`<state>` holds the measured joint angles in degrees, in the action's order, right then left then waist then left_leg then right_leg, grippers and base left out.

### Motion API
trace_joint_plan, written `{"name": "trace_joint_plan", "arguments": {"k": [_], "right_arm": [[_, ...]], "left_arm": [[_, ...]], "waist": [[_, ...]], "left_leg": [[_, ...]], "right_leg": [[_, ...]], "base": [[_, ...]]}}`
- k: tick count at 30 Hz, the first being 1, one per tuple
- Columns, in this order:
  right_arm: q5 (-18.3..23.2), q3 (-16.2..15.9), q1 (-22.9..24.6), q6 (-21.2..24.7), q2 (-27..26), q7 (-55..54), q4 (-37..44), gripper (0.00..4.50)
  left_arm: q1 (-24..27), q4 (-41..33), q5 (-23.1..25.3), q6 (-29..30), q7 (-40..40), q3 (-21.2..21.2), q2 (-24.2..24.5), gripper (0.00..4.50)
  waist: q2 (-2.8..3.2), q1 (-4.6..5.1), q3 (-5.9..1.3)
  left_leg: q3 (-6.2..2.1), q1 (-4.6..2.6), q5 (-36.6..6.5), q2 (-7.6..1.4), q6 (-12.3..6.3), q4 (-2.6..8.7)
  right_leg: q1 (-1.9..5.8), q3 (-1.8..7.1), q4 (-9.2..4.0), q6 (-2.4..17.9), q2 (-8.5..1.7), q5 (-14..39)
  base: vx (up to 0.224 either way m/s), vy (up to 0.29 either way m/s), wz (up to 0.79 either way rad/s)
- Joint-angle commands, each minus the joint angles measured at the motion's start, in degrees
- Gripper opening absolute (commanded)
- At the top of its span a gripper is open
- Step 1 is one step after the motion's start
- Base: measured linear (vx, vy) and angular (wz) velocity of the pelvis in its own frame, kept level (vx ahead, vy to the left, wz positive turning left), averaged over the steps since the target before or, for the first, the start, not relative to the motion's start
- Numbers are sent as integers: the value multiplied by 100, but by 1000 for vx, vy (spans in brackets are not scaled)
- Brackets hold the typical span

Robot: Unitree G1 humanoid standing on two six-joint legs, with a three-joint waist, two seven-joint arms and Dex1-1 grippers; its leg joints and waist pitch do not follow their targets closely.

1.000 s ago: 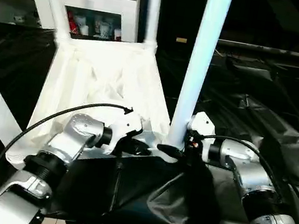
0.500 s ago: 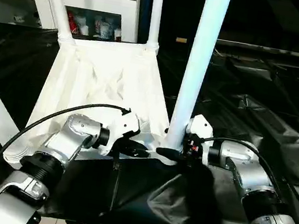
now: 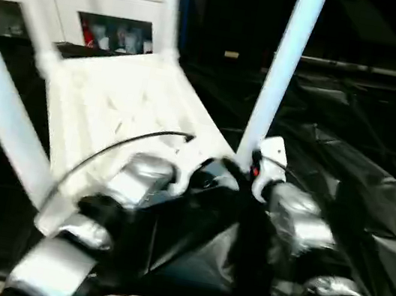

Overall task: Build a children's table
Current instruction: Rotate leg to tighten

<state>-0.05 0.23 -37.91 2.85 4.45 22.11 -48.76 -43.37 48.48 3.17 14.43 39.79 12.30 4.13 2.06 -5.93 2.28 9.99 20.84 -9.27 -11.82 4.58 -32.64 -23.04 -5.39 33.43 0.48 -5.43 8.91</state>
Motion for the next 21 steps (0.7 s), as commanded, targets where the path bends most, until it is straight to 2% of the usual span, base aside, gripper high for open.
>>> {"name": "trace_joint_plan", "arguments": {"k": [1,4,6,7,8,9,10,12,13,15,16,21], "right_arm": [[-59,-574,70,-87,-610,375,-149,267],[-8,-566,34,-356,-534,715,-73,267],[65,-551,56,-402,-446,970,17,322],[150,-558,74,-401,-269,1363,127,336],[173,-569,81,-397,-188,1535,170,336],[173,-569,81,-397,-188,1535,170,345],[185,-642,123,-392,133,2125,260,358],[203,-693,168,-423,358,2560,335,381],[224,-715,195,-410,462,2761,381,381],[268,-761,252,-435,700,3176,491,401],[324,-775,278,-388,891,3557,576,411],[241,-871,267,-382,1223,4073,625,448]], "left_arm": [[-203,282,60,-205,-768,-237,-61,0],[-157,155,7,-444,-324,-175,17,0],[-105,62,-58,-522,-60,-149,73,0],[-11,-100,-142,-618,341,-104,184,0],[32,-173,-178,-656,515,-86,232,0],[32,-173,-178,-656,515,-86,232,0],[165,-370,-263,-757,942,-66,424,0],[265,-506,-362,-824,1324,-65,559,0],[316,-570,-407,-862,1489,-63,618,0],[425,-736,-534,-878,1851,-79,747,0],[535,-920,-632,-853,2225,-57,886,0],[794,-1349,-834,-597,2927,8,1190,0]], "waist": [[-7,25,-331],[-53,34,-344],[-56,30,-351],[-51,28,-353],[-78,25,-357],[-64,24,-352],[-125,23,-353],[-95,-14,-370],[-139,-8,-363],[-134,-37,-371],[-127,-28,-364],[-108,-66,-362]], "left_leg": [[-28,-54,-1822,-62,-161,378],[-23,-54,-1824,-66,-214,378],[-26,-24,-1720,-73,-272,379],[-22,-27,-1704,-76,-287,377],[-14,-16,-1660,-81,-354,369],[-12,10,-1585,-84,-382,368],[-11,12,-1549,-89,-404,373],[-3,20,-1305,-117,-489,346],[9,30,-1262,-115,-515,345],[2,21,-1187,-133,-534,338],[7,23,-1177,-142,-550,338],[21,-12,-1248,-155,-500,340]], "right_leg": [[243,205,-523,741,-282,2428],[250,202,-518,775,-286,2349],[274,207,-490,829,-299,2230],[271,210,-492,849,-300,2185],[290,211,-472,903,-302,2067],[295,210,-457,942,-301,1969],[307,204,-461,942,-301,1969],[319,211,-400,1041,-310,1660],[316,208,-398,1054,-300,1628],[322,206,-366,1121,-316,1564],[302,214,-358,1160,-307,1507],[276,232,-347,1236,-311,1563]], "base": [[0,0,0],[0,0,0],[0,0,0],[0,0,0],[0,0,0],[0,0,0],[0,0,0],[0,0,0],[0,0,0],[0,0,0],[0,0,0],[0,0,0]]}}
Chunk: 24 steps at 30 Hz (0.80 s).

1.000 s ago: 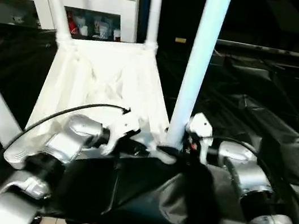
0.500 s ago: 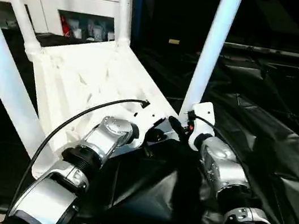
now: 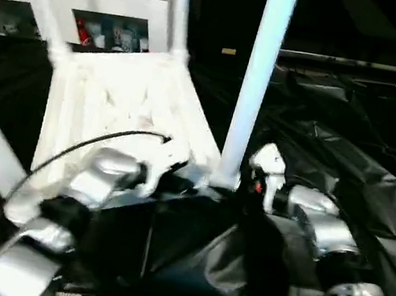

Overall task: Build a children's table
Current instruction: Rotate leg to tighten

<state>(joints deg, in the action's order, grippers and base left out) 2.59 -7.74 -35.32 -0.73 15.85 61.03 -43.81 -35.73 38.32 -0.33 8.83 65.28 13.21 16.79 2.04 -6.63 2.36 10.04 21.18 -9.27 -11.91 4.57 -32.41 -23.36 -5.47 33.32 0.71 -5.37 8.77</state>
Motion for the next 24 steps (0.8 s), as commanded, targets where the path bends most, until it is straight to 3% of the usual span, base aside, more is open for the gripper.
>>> {"name": "trace_joint_plan", "arguments": {"k": [1,10,18,22,24], "right_arm": [[-24,-82,-9,-28,135,245,110,448],[120,-67,-43,-60,125,445,104,374],[226,-81,36,-54,124,706,181,308],[177,-59,120,-66,57,508,161,279],[-19,-15,114,-4,-89,-188,-118,279]], "left_arm": [[85,-397,-496,-20,440,-90,-27,0],[249,-637,-548,76,564,-138,32,0],[313,-743,-563,139,593,-127,13,0],[245,-567,-341,105,170,-98,-95,0],[63,-198,-112,78,-535,-149,-332,0]], "waist": [[-92,-14,-373],[-152,-46,-368],[-141,-54,-377],[-147,-54,-377],[-163,-49,-365]], "left_leg": [[23,-71,-1247,-153,-485,313],[27,-55,-1181,-143,-436,315],[26,-46,-1079,-144,-491,302],[29,-48,-1076,-139,-486,299],[27,-53,-1110,-121,-431,303]], "right_leg": [[287,248,-337,1239,-310,1527],[300,257,-322,1142,-315,1587],[307,253,-302,1178,-312,1457],[306,255,-303,1175,-304,1439],[299,257,-327,1122,-310,1579]], "base": [[0,0,0],[0,0,0],[0,0,0],[0,0,0],[0,0,0]]}}
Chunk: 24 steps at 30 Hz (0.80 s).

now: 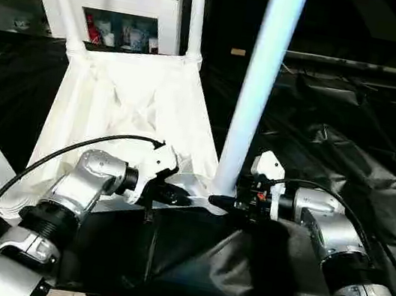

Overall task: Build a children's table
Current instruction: Rotate leg to tighten

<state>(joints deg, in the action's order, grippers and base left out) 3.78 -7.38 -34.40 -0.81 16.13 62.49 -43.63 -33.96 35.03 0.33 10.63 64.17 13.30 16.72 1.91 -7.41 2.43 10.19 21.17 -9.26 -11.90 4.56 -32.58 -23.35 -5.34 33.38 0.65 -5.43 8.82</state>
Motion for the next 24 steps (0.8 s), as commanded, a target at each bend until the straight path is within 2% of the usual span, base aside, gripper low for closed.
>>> {"name": "trace_joint_plan", "arguments": {"k": [1,4,6,7,8,9,10,11,12,13,15,18,20,21,24], "right_arm": [[-226,-53,28,5,-173,-611,-250,273],[-289,21,44,109,-421,-1323,-470,271],[-287,35,42,120,-447,-1386,-482,270],[-243,337,-62,354,-930,-2705,-725,270],[-243,337,-62,354,-930,-2705,-725,270],[-246,434,-121,421,-1151,-3273,-813,269],[-248,469,-143,445,-1240,-3491,-845,269],[-255,502,-174,446,-1352,-3707,-881,269],[-253,535,-221,448,-1476,-3926,-924,269],[-301,489,-274,411,-1582,-4025,-937,269],[-364,381,-337,191,-1697,-3914,-906,269],[-251,449,-334,-12,-1633,-3600,-829,269],[-145,500,-335,-141,-1536,-3319,-734,325],[-89,507,-336,-156,-1469,-3143,-674,341],[-60,333,-303,-163,-1134,-2379,-497,361]], "left_arm": [[-181,255,-123,-84,-653,-174,-423,0],[-381,592,57,44,-1334,-188,-705,0],[-394,613,64,59,-1382,-192,-727,0],[-647,1008,181,351,-2344,-299,-1139,0],[-647,1008,181,351,-2344,-299,-1139,0],[-751,1187,254,384,-2803,-346,-1296,0],[-792,1259,286,388,-2985,-364,-1356,0],[-839,1357,314,366,-3094,-370,-1419,0],[-889,1449,329,332,-3232,-392,-1487,0],[-923,1503,341,282,-3279,-392,-1528,0],[-951,1517,347,136,-3263,-370,-1537,0],[-929,1466,316,-12,-2955,-353,-1471,0],[-891,1399,261,-148,-2649,-336,-1406,0],[-877,1375,239,-186,-2551,-323,-1384,0],[-758,1171,159,-267,-2057,-259,-1164,0]], "waist": [[-146,42,-364],[-160,66,-347],[-157,89,-345],[-128,107,-346],[-113,141,-322],[-109,169,-330],[-96,168,-333],[-110,191,-323],[-110,208,-321],[-92,207,-326],[-110,219,-342],[-124,216,-346],[-136,206,-355],[-123,193,-375],[-134,184,-372]], "left_leg": [[14,-47,-1123,-115,-397,324],[-6,-82,-1406,-105,-269,347],[-4,-92,-1496,-97,-278,344],[0,-79,-1444,-89,-273,345],[-5,-124,-1560,-84,-182,361],[-27,-96,-1640,-68,-127,367],[-26,-113,-1671,-68,-115,364],[-28,-127,-1785,-61,-130,365],[-32,-114,-1845,-46,-162,369],[-37,-126,-1869,-47,-163,367],[-38,-103,-1815,-47,-224,372],[-34,-73,-1709,-59,-297,378],[-31,-67,-1643,-62,-325,373],[-29,-54,-1489,-74,-373,362],[-22,-31,-1380,-76,-459,350]], "right_leg": [[289,249,-345,1097,-303,1671],[291,233,-419,911,-320,2231],[279,237,-448,866,-327,2348],[277,245,-451,841,-313,2337],[237,241,-486,835,-302,2477],[284,208,-494,754,-302,2651],[263,209,-513,722,-306,2690],[244,204,-538,690,-299,2775],[257,192,-557,635,-302,2885],[247,190,-563,622,-306,2912],[268,189,-563,607,-307,2793],[285,199,-531,669,-306,2568],[289,203,-520,700,-312,2481],[305,210,-478,801,-309,2174],[328,208,-445,935,-311,1908]], "base": [[0,0,0],[0,0,0],[0,0,0],[0,0,0],[0,0,0],[0,0,0],[0,0,0],[0,0,0],[0,0,0],[0,0,0],[0,0,0],[0,0,0],[0,0,0],[0,0,0],[0,0,0]]}}
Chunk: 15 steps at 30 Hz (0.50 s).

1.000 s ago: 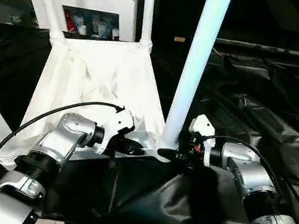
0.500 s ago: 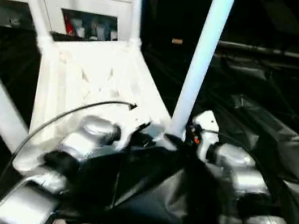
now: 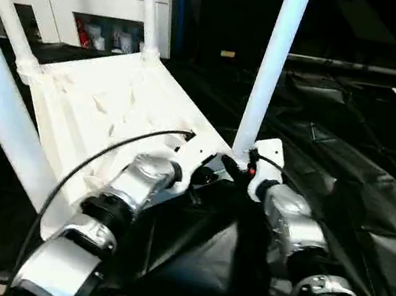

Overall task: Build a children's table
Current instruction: Rotate leg to tighten

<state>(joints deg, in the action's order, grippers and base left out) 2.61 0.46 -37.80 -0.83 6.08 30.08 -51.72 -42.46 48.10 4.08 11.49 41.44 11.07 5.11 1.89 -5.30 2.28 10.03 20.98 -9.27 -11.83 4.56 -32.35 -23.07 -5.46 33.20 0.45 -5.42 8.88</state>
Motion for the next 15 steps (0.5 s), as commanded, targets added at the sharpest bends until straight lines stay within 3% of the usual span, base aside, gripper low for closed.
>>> {"name": "trace_joint_plan", "arguments": {"k": [1,4,9,12,15], "right_arm": [[-1,-659,104,-202,161,1452,443,383],[-70,-883,211,-260,620,2253,636,396],[0,-855,233,-236,1007,2916,794,396],[57,-889,255,-219,1085,3104,885,396],[132,-968,307,-200,1155,3389,1003,396]], "left_arm": [[188,-289,-268,-477,602,20,179,0],[371,-567,-389,-671,1278,83,480,0],[710,-1067,-599,-568,2390,232,935,0],[826,-1261,-706,-499,2670,240,1045,0],[910,-1408,-759,-429,2869,231,1116,0]], "waist": [[-121,-38,-360],[-128,-92,-361],[-79,-104,-358],[-72,-130,-365],[-84,-151,-359]], "left_leg": [[1,-10,-1345,-88,-499,318],[12,20,-1244,-116,-591,305],[4,-25,-1345,-162,-480,323],[11,-63,-1424,-176,-436,323],[23,-52,-1401,-167,-417,330]], "right_leg": [[306,217,-416,1002,-313,1832],[325,212,-384,1009,-308,1714],[283,228,-348,1190,-309,1663],[262,244,-337,1242,-309,1598],[269,250,-321,1262,-298,1483]], "base": [[0,0,0],[0,0,0],[0,0,0],[0,0,0],[0,0,0]]}}
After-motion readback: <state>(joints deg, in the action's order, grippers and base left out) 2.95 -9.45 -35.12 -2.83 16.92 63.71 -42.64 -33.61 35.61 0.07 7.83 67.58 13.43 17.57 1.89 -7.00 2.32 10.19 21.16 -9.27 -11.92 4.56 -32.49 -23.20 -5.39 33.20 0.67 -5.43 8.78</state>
